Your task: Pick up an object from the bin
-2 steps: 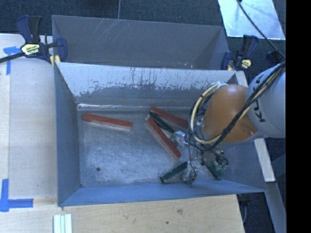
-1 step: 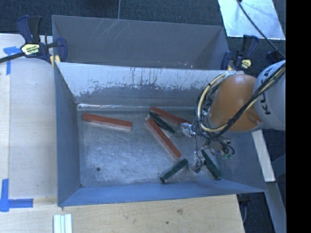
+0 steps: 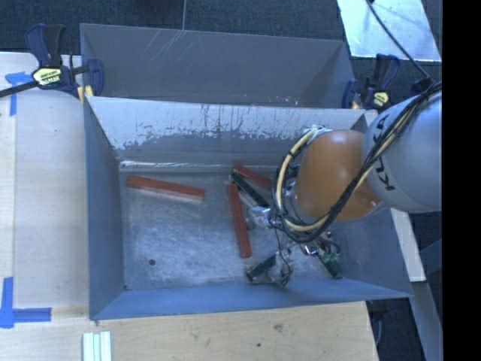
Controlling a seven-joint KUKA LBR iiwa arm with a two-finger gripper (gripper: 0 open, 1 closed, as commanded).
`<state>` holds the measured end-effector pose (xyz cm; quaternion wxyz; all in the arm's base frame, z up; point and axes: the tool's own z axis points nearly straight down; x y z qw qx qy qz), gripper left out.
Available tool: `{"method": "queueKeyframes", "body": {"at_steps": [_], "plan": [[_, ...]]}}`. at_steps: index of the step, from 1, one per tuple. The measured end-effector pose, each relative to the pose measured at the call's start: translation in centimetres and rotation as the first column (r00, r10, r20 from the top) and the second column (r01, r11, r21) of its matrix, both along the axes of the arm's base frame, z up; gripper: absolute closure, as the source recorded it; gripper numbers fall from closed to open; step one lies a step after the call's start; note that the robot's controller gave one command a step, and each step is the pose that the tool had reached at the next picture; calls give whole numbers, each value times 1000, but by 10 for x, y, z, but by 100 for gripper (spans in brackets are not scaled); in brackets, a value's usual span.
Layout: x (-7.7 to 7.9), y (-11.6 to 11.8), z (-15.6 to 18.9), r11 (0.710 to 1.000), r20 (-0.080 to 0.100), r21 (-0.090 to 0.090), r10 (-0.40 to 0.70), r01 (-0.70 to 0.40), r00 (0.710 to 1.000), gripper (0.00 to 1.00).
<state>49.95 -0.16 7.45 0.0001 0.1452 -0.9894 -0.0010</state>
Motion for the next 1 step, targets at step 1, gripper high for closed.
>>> {"method": "queueKeyframes", "body": {"at_steps": [1], "plan": [[1, -2, 0, 1000, 1, -2, -1, 1, 1000, 100]]}}
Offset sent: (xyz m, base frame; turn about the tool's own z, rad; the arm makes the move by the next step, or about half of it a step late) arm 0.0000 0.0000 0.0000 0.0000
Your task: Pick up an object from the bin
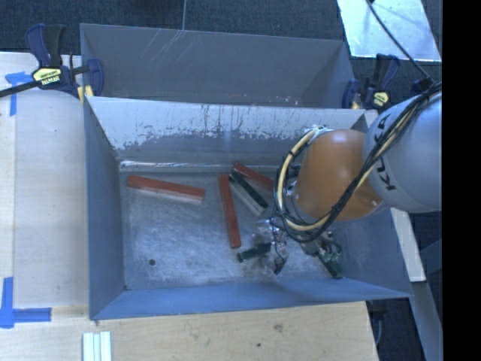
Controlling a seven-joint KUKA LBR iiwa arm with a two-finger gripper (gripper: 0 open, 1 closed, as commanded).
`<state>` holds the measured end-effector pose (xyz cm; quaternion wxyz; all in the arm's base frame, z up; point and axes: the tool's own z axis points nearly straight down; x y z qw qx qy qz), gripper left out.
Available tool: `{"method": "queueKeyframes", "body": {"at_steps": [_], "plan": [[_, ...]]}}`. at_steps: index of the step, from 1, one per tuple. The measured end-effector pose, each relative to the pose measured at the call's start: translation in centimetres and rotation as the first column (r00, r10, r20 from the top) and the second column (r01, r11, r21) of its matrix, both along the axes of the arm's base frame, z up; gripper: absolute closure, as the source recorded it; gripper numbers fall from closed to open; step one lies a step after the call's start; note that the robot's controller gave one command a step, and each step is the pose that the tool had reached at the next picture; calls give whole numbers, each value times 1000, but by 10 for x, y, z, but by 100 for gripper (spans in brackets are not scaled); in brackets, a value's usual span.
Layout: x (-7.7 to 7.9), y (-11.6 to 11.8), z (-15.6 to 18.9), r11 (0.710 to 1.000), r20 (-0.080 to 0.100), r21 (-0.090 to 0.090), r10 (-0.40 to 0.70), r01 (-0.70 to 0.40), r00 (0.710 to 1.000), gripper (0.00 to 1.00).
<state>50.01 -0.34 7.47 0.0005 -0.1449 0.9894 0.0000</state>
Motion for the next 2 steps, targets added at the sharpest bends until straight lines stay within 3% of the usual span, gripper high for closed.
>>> {"method": "queueKeyframes", "body": {"at_steps": [1, 2], "plan": [[18, -4, 120, 1000, 12, 0, -8, 8, 1000, 100], [61, 9, 161, 983, 9, -1, 182, -182, 983, 100]]}}
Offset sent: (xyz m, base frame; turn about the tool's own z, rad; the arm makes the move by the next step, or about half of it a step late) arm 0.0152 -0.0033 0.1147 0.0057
